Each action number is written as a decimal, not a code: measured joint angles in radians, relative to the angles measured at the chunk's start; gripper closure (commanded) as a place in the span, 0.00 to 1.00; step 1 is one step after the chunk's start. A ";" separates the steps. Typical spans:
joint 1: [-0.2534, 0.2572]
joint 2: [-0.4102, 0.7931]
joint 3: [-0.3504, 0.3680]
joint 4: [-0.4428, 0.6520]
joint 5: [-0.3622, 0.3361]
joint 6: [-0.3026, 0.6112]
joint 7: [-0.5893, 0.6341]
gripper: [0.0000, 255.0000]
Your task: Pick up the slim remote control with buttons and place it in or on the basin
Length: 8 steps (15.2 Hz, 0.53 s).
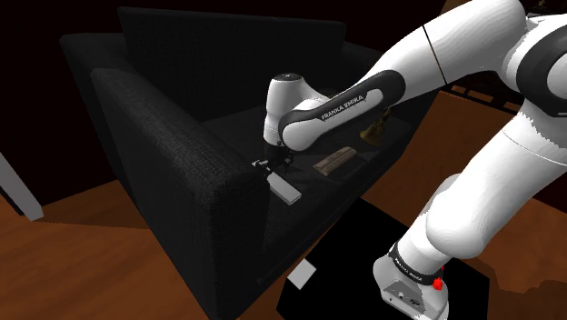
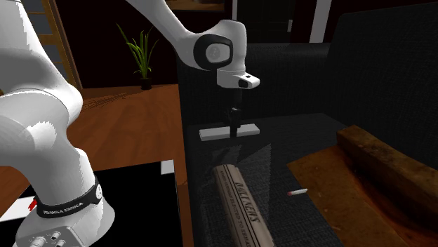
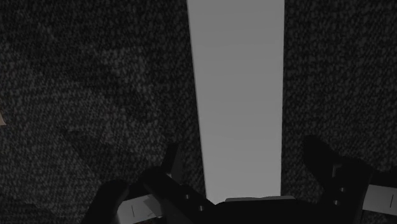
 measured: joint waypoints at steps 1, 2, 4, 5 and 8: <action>0.000 0.000 0.000 0.000 0.000 0.000 0.000 0.00; 0.000 0.000 0.000 0.000 0.000 0.000 0.000 1.00; 0.000 0.000 0.000 0.000 0.000 0.000 0.000 1.00; 0.000 0.000 0.000 0.000 0.000 0.000 0.000 1.00; 0.000 0.000 0.000 0.000 0.000 0.000 0.000 1.00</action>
